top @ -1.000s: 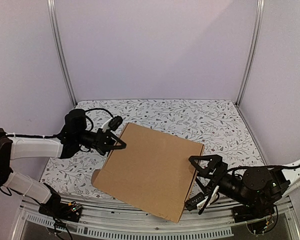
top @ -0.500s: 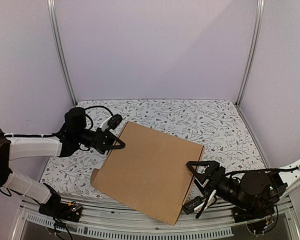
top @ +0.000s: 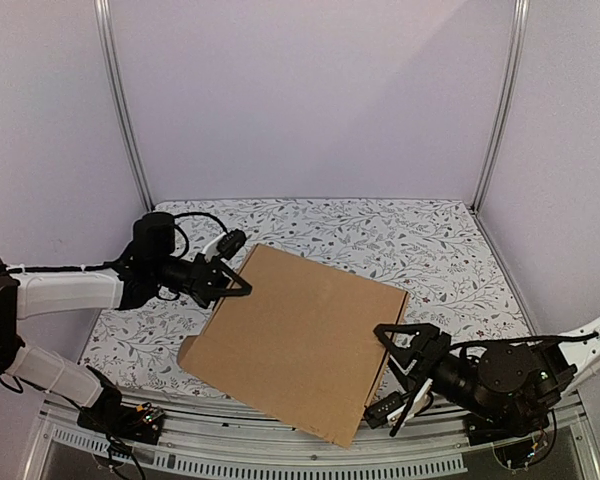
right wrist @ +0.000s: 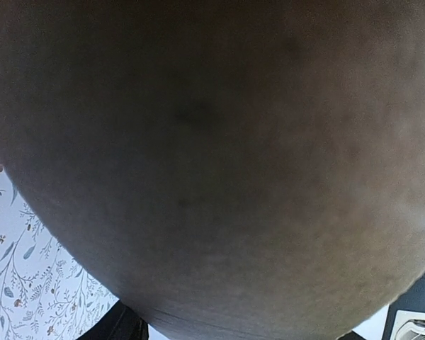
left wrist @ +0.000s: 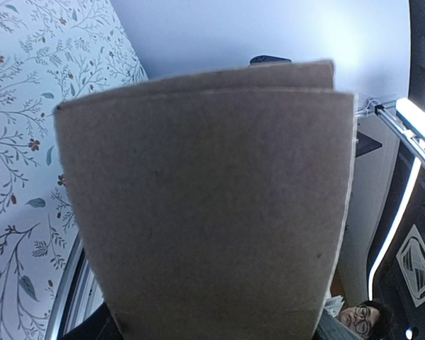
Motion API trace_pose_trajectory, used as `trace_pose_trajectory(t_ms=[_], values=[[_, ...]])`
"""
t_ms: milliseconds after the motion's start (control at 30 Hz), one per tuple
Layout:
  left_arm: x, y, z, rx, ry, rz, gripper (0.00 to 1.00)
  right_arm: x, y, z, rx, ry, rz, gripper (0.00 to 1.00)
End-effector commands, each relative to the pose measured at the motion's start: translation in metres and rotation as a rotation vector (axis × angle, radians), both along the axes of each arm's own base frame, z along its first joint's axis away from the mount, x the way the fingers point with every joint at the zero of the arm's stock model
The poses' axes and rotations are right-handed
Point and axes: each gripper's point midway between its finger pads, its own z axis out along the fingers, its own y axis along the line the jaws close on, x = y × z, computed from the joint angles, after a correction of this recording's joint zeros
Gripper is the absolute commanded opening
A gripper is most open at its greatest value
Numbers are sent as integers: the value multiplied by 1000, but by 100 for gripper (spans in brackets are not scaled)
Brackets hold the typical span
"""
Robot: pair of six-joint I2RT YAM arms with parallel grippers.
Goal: Fold the paper box
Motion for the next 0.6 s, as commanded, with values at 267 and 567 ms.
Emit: trace_pose_trajectory(t_ms=[267,567], values=[[39,28,-8,299,-143,278,100,10,-18,41,366,400,-165,52],[62,76,14,497,-378,546,99,10,-16,-2,448,727,-220,52]])
